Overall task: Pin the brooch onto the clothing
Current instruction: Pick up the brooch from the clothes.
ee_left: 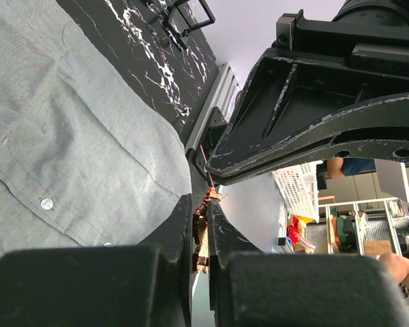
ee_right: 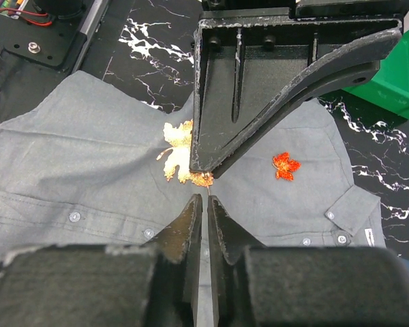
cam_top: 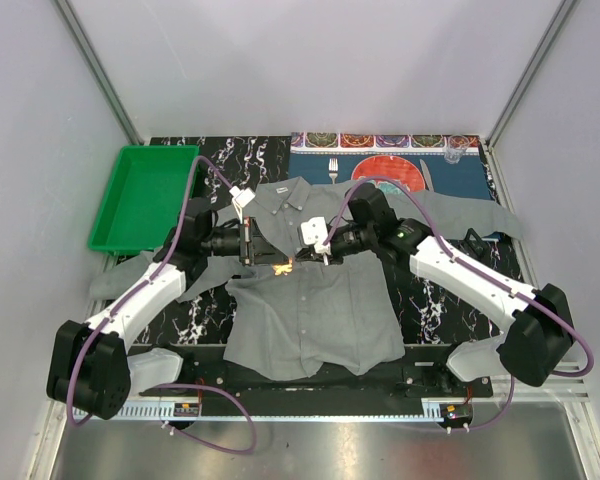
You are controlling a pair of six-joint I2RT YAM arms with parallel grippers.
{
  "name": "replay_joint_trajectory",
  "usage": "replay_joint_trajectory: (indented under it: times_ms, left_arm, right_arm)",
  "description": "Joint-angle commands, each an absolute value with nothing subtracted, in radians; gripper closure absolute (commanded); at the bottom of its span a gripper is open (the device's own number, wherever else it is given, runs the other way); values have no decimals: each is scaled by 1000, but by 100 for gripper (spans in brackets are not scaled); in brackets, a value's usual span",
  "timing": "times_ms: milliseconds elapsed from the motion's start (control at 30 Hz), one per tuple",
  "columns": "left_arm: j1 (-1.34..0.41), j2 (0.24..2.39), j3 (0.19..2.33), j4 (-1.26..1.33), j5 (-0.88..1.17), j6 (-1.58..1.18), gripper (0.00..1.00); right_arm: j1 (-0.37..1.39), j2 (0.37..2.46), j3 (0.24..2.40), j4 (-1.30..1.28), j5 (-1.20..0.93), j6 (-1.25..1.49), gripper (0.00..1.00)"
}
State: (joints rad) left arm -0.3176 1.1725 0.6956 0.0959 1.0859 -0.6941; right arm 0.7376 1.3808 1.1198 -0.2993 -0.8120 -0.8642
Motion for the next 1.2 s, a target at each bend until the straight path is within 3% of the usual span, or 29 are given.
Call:
replay_joint_trajectory:
  times_ms: [0,67,233,333,400,633,667,700,733,1033,1167]
  left_arm:
    - [-327,1157,724,113,1129,-727,100]
    - [-330,1157,724,115,1135,-727,100]
    - [-333,1157,724,115,1137,-730,100]
    - [-333,1157,726,115,1137,-730,100]
    - [-334,1155,726,120,1138,-732,100]
    - [-336,1155,716,150,1147,-753,100]
    - [-336,1155,716,152,1147,-753,100]
    - [-336,1155,716,150,1146,-755,100]
    - [-336,1157,716,152,1149,-755,100]
    - [-339,1158,718,153,1150,-758,100]
    - [-345,1158,716,160,1154,-761,100]
  right_arm:
    - [761,1370,1147,-287,-782,-897,86]
    - [764,1368,1149,-285,-781,-900,81]
    - [770,1374,1154,-291,-776,-914,81]
    - [773,1374,1152,-296,-776,-926,88]
    - [775,1376,1150,-301,-770,-933,99]
    - [779,1365,1132,-302,-758,-954,100]
    - [778,1362,1131,-305,-756,-960,96]
    - [779,1362,1128,-305,-758,-960,78]
    - [781,1361,1127,-305,-753,-962,77]
    - [792,1373,1134,-302,-736,-974,79]
    - [798,1382,1134,-301,-715,-986,75]
